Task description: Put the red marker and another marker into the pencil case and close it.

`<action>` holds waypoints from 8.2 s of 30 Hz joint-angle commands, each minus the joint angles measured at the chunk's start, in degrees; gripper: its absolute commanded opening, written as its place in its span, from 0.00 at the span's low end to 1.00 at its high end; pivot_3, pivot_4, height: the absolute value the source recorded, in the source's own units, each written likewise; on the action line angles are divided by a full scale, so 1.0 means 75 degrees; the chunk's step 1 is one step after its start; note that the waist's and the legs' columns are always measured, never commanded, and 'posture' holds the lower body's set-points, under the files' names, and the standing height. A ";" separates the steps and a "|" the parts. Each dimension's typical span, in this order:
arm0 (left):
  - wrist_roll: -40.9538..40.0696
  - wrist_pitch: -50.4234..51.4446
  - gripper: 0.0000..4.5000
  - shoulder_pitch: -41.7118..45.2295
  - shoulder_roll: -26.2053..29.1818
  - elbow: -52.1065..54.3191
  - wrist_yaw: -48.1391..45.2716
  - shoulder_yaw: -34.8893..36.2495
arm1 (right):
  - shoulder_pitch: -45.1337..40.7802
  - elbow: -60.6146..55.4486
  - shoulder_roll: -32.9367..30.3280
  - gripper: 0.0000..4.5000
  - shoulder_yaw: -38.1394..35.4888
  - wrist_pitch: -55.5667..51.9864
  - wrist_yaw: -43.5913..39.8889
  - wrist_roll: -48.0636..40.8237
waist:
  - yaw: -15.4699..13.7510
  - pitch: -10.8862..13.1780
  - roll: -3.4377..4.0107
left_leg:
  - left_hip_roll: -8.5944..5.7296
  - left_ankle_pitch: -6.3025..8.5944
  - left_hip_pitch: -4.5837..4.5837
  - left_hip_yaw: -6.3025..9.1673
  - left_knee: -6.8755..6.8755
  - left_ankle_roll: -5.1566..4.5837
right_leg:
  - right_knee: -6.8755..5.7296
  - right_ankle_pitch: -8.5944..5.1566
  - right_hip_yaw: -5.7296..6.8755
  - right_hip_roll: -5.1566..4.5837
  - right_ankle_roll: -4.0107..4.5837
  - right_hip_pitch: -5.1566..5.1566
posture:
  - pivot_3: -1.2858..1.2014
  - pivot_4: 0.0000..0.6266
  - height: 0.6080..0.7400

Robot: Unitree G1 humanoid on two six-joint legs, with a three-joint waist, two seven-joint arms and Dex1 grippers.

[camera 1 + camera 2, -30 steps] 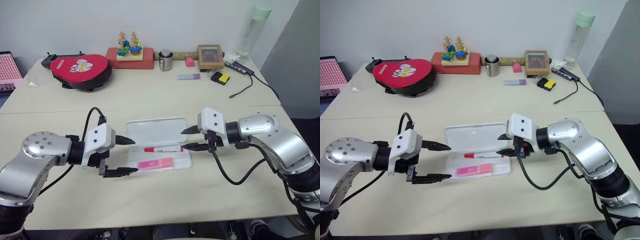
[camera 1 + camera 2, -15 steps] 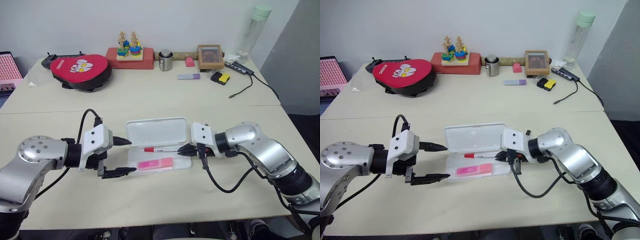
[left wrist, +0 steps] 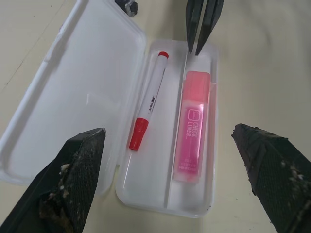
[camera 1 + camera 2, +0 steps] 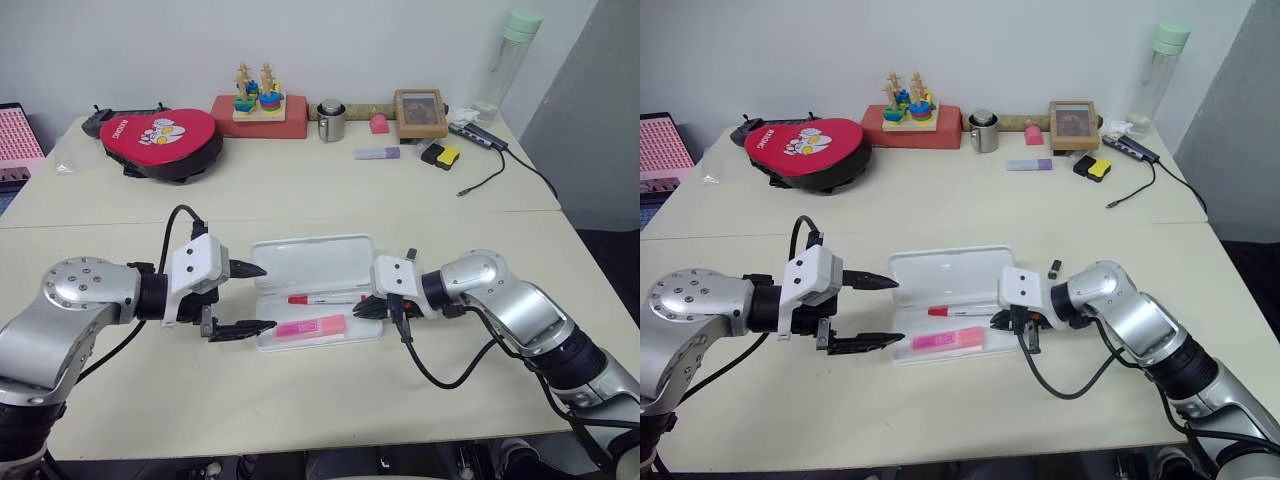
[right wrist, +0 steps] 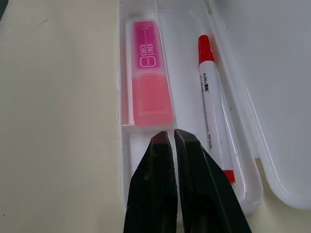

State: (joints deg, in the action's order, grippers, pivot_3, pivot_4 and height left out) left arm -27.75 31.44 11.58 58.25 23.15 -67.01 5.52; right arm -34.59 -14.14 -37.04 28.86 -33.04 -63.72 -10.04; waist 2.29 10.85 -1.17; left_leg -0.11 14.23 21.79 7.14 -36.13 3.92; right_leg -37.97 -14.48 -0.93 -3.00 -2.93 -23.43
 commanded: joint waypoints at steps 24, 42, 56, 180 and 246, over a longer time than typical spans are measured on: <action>0.0205 -0.0404 1.00 0.0318 -0.0038 -0.0363 -0.0025 -0.0205 | -0.0268 0.0758 0.0816 0.04 0.0357 0.0778 -0.0517 0.0641 | 0.0011 0.0000 0.0000 | 0.0000 0.0000 0.0000 0.0001 -0.0001 0.0000 | -0.0002 0.0001 -0.0001 0.0002 0.0002 0.0000 | 0.52 0.24 1.00; -0.0815 0.0430 1.00 -0.0151 0.0116 0.0236 0.0043 0.0677 | -0.0752 0.0919 -0.0258 0.04 -0.1331 0.0624 -0.0399 0.0392 | 0.0030 0.0000 0.0000 | 0.0002 0.0000 -0.0002 0.0001 0.0001 0.0000 | -0.0003 0.0000 0.0000 0.0002 0.0000 -0.0001 | 0.52 0.24 1.00; -0.0860 0.0731 1.00 0.0149 -0.0151 0.0907 0.0950 0.0447 | -0.0751 0.1548 0.0300 0.45 -0.1864 0.0096 0.1705 0.1040 | 0.0011 0.0000 0.0000 | -0.0003 0.0000 0.0002 -0.0007 0.0002 0.0001 | 0.0000 0.0018 -0.0009 -0.0002 0.0029 -0.0003 | 0.52 0.24 1.00; 0.0086 0.0249 1.00 0.0231 -0.0595 0.0527 0.1168 -0.0213 | 0.0290 -0.1246 -0.0735 0.07 -0.3046 -0.2893 0.1177 -0.2304 | 0.0105 0.0007 0.0013 | -0.0002 0.0000 0.0010 -0.0002 0.0007 -0.0003 | 0.0009 -0.0001 -0.0002 0.0000 -0.0003 -0.0005 | 0.52 0.24 1.00; -0.0296 0.0393 1.00 0.0529 -0.0292 0.0132 0.0519 0.0070 | -0.0706 0.1450 -0.0686 0.72 -0.1650 0.0791 -0.0506 -0.0021 | 0.0110 0.0006 0.0007 | -0.0005 -0.0001 0.0002 -0.0005 -0.0002 -0.0002 | 0.0000 0.0001 -0.0007 -0.0002 -0.0002 0.0000 | 0.52 0.24 1.00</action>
State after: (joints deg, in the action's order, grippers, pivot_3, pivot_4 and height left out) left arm -28.63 33.78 15.74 55.97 22.25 -63.74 3.86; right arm -38.60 -2.96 -42.05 17.91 -29.24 -67.32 -10.21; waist 3.11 10.89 -1.12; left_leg -0.13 14.21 21.80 7.12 -36.14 3.90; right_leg -37.97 -14.48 -0.97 -3.01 -2.94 -23.43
